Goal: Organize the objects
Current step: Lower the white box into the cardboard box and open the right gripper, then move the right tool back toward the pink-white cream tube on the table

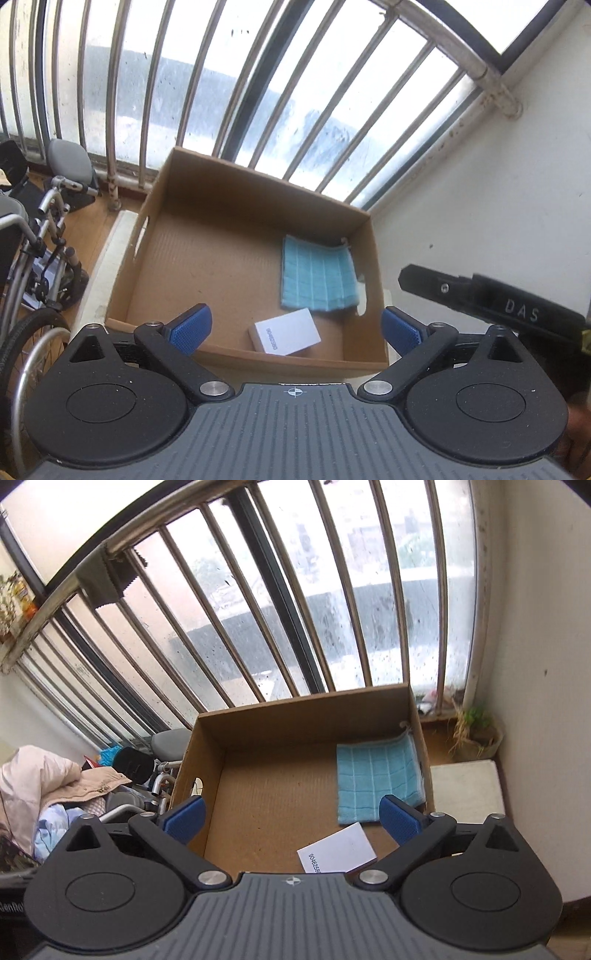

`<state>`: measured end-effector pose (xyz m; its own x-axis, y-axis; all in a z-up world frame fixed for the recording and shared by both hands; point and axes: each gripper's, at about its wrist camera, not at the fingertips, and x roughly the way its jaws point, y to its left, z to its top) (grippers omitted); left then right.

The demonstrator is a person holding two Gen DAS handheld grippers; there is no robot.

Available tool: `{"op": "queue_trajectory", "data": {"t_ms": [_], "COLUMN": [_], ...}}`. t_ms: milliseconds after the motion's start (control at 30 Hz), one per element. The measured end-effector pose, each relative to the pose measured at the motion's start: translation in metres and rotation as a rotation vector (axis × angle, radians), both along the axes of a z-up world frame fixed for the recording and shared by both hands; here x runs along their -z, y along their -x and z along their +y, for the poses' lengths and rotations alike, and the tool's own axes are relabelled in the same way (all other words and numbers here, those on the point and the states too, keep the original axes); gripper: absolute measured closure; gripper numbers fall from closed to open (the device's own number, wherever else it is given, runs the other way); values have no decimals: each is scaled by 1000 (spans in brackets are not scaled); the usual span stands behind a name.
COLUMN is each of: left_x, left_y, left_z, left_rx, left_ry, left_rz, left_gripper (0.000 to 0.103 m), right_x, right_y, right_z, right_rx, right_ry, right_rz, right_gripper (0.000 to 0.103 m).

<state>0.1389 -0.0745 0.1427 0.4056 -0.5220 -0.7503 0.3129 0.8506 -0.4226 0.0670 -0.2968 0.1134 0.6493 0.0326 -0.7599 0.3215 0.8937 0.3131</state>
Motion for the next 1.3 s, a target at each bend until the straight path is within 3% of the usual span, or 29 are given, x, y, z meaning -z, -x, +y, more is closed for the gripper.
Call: {"op": "queue_trajectory", "data": {"t_ms": [133, 333, 867, 1133, 1300], "left_x": [-8, -18, -26, -6, 14], "left_y": [8, 20, 55, 79, 90], "left_z": [12, 31, 89, 129, 144], "left_rx": [-30, -79, -172, -302, -372], "left_ry": [22, -8, 10, 57, 54], "left_rz": [-47, -118, -190, -154, -108], "left_gripper": [1, 1, 1, 1, 1], "right_x": [-11, -27, -51, -51, -41], "right_y": [12, 32, 50, 45, 41], "right_z": [17, 40, 112, 148, 171], "right_rx": [-19, -37, -109, -219, -319], "right_ry": [64, 131, 379, 455, 425], "right_rz": [-23, -64, -116, -135, -104], "right_gripper": [0, 0, 0, 0, 0]}}
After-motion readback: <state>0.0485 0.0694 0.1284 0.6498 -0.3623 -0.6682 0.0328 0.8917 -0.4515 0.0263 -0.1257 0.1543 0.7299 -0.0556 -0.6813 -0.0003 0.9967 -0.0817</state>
